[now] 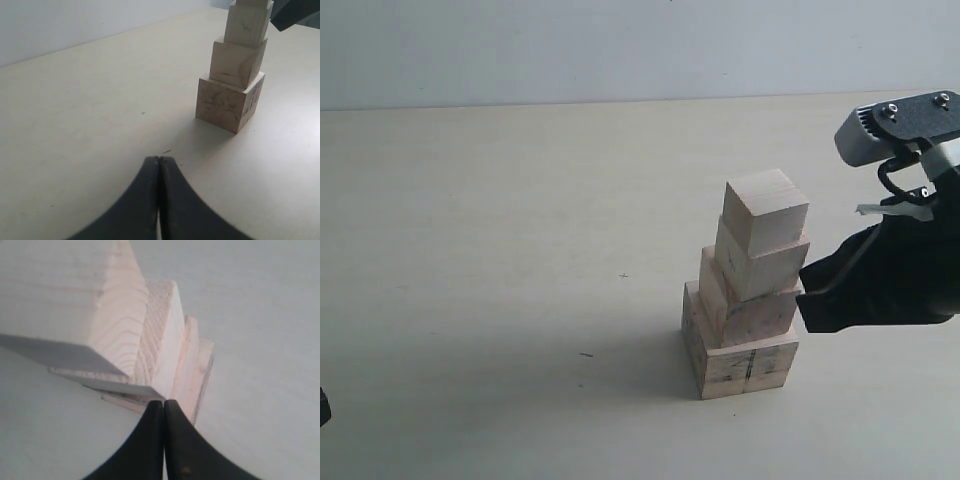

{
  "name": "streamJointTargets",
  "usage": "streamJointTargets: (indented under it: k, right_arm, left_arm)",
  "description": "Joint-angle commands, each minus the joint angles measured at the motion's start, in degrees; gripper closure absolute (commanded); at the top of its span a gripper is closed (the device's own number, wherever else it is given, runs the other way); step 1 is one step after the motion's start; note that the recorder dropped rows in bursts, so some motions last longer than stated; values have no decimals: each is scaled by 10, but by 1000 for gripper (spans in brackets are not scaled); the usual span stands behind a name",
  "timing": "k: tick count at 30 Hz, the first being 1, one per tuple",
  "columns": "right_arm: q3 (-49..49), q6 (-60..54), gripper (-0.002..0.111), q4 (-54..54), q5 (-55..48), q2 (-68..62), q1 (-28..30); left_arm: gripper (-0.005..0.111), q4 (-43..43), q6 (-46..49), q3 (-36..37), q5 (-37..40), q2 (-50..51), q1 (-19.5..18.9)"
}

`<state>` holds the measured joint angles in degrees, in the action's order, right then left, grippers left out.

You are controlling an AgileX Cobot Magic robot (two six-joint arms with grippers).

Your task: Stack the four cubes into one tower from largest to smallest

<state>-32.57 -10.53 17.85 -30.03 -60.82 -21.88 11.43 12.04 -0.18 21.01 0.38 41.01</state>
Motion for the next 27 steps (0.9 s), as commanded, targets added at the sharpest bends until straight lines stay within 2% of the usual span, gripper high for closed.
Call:
streamJointTargets:
  k: [1,7,27]
  right_arm:
    - [1,-8,108,-8,2,-2,3]
    - [1,33,108,-56,6,-2,3]
    - [1,32,108,-33,43,-32,3]
  left_arm:
    - [107,-2,0,2,-3,-4,-1]
    - [107,-2,0,2,-3,-4,-1]
    - [107,-2,0,2,-3,-4,-1]
